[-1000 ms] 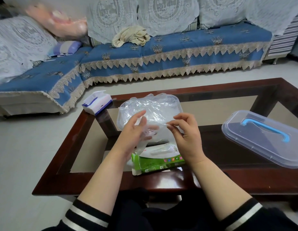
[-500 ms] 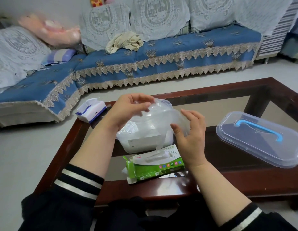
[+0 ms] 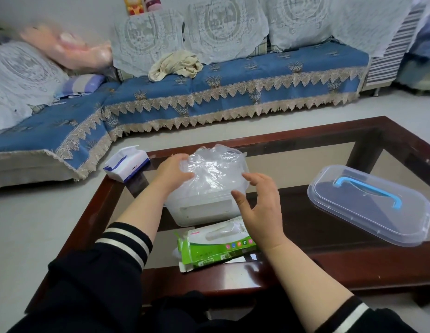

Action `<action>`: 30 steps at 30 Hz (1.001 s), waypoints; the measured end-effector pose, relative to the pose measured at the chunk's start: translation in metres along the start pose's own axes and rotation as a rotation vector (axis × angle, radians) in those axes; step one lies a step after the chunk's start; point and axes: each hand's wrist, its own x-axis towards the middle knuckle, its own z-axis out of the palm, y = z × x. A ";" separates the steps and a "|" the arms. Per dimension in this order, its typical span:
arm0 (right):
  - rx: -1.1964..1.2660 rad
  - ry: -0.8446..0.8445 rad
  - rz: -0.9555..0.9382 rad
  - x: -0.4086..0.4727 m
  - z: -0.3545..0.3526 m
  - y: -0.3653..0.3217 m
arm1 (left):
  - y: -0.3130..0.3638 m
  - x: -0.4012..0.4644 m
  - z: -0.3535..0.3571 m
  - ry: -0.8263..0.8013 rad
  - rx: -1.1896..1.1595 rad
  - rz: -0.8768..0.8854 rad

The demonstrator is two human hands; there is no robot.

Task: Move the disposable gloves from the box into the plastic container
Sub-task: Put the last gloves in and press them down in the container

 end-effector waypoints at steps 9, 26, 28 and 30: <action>0.003 -0.407 0.179 -0.005 0.003 -0.011 | -0.016 -0.013 0.001 0.144 0.397 0.034; -0.420 -0.959 0.197 -0.018 0.033 0.005 | -0.026 -0.118 0.080 -0.298 0.174 0.106; -0.423 -0.933 0.204 -0.018 0.035 0.006 | -0.030 -0.119 0.086 -0.255 0.115 0.105; -0.406 -0.897 0.198 -0.018 0.038 0.007 | -0.031 -0.119 0.087 -0.240 0.089 0.083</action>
